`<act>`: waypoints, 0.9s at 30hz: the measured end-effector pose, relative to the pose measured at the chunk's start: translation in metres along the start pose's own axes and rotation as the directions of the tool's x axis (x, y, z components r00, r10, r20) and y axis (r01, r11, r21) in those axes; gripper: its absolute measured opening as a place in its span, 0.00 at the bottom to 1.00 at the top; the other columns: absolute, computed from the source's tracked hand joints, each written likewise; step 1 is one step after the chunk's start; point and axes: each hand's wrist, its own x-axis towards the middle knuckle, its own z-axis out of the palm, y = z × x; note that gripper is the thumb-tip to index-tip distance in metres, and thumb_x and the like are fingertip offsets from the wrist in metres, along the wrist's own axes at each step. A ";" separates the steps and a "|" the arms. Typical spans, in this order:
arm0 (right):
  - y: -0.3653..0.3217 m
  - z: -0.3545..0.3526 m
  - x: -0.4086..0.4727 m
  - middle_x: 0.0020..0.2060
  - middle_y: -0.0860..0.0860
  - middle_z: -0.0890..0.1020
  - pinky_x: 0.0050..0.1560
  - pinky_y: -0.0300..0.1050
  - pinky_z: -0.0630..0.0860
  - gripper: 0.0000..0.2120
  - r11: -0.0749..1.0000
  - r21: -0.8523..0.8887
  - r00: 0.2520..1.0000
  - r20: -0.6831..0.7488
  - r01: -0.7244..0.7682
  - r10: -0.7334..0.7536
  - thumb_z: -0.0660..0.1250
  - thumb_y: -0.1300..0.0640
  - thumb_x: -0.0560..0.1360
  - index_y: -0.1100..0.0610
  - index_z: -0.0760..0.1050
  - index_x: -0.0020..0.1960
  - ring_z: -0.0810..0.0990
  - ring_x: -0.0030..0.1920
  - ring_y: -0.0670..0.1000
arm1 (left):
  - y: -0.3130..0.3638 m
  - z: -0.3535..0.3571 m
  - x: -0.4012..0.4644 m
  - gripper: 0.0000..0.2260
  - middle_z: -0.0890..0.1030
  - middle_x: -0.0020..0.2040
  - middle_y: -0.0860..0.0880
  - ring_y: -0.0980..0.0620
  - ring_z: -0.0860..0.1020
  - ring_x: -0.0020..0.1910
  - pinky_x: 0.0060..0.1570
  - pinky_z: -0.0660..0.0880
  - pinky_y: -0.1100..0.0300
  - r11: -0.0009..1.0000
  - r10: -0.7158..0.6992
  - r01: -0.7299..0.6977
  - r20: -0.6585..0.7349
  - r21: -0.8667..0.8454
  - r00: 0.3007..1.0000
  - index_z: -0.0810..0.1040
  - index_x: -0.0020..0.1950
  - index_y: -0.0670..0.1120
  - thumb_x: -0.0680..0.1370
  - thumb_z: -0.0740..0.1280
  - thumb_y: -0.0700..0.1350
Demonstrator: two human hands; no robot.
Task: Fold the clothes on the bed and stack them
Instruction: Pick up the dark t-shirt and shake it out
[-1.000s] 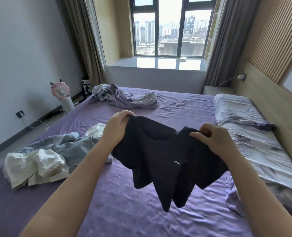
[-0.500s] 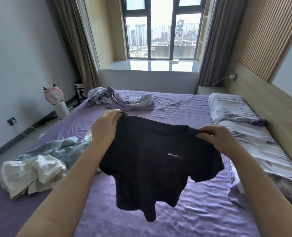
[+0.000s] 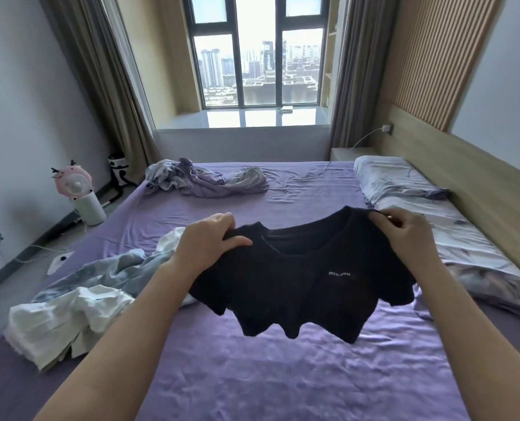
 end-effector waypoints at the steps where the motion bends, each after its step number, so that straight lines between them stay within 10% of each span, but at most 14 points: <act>1: -0.002 0.001 -0.009 0.36 0.48 0.80 0.38 0.26 0.66 0.05 1.000 0.009 1.000 -0.002 -0.010 0.010 0.67 0.53 0.75 0.52 0.80 0.43 0.76 0.40 0.47 | -0.003 0.000 -0.006 0.19 0.74 0.37 0.53 0.50 0.72 0.36 0.36 0.65 0.58 1.000 0.019 -0.019 0.015 -0.016 1.000 0.70 0.41 0.46 0.71 0.68 0.62; 12: -0.015 -0.006 -0.063 0.33 0.47 0.80 0.33 0.27 0.68 0.06 0.985 0.074 0.987 -0.026 -0.156 0.158 0.68 0.51 0.74 0.51 0.79 0.40 0.76 0.34 0.41 | -0.012 -0.016 -0.015 0.19 0.75 0.32 0.45 0.44 0.73 0.34 0.38 0.69 0.51 0.975 0.039 -0.050 -0.056 -0.214 0.998 0.71 0.36 0.41 0.76 0.66 0.55; 19: 0.013 0.010 -0.041 0.36 0.49 0.83 0.39 0.35 0.73 0.07 0.977 0.020 0.955 0.217 -0.212 0.203 0.69 0.51 0.73 0.55 0.81 0.43 0.79 0.37 0.46 | -0.028 0.022 -0.003 0.14 0.73 0.34 0.49 0.47 0.74 0.38 0.37 0.65 0.62 0.980 0.031 0.017 0.234 -0.200 0.972 0.74 0.40 0.40 0.78 0.65 0.50; 27: 0.101 0.099 -0.010 0.40 0.50 0.80 0.42 0.39 0.64 0.05 0.939 -0.283 0.876 0.380 -0.194 0.295 0.68 0.57 0.74 0.56 0.80 0.48 0.78 0.45 0.51 | -0.056 0.146 0.012 0.08 0.81 0.50 0.49 0.48 0.74 0.58 0.54 0.72 0.55 0.939 -0.317 0.343 0.430 0.018 0.845 0.81 0.53 0.51 0.77 0.66 0.49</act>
